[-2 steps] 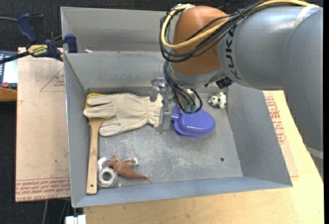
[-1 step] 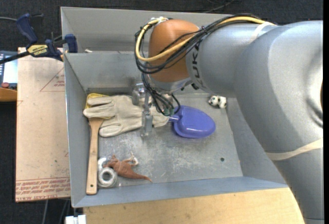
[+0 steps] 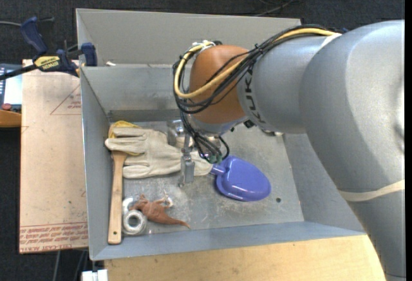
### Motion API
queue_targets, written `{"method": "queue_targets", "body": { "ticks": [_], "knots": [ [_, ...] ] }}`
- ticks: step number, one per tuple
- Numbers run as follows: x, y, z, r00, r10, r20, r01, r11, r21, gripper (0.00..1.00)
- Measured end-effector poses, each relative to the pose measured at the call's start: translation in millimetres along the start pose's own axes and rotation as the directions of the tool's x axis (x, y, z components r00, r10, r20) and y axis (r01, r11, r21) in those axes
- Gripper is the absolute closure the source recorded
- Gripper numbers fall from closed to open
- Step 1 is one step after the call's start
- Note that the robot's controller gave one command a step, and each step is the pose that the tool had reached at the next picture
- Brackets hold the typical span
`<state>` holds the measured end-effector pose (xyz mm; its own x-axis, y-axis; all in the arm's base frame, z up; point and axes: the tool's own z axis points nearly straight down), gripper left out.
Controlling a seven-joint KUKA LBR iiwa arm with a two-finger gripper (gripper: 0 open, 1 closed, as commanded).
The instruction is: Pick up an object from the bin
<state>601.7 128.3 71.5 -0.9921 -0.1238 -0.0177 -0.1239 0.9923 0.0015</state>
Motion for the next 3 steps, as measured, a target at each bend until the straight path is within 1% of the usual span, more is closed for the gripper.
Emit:
{"method": "queue_targets", "body": {
  "ticks": [1,2,3],
  "knots": [
    [-4.8,-113,-1,0.998,0.069,-0.001,-0.069,0.998,-0.001,1.00],
    [-4.8,-113,-1,0.998,0.069,-0.001,-0.069,0.998,-0.002,1.00],
    [-10.7,-124,-55,0.997,0.076,0.002,-0.076,0.997,-0.002,1.00]
  ]
}}
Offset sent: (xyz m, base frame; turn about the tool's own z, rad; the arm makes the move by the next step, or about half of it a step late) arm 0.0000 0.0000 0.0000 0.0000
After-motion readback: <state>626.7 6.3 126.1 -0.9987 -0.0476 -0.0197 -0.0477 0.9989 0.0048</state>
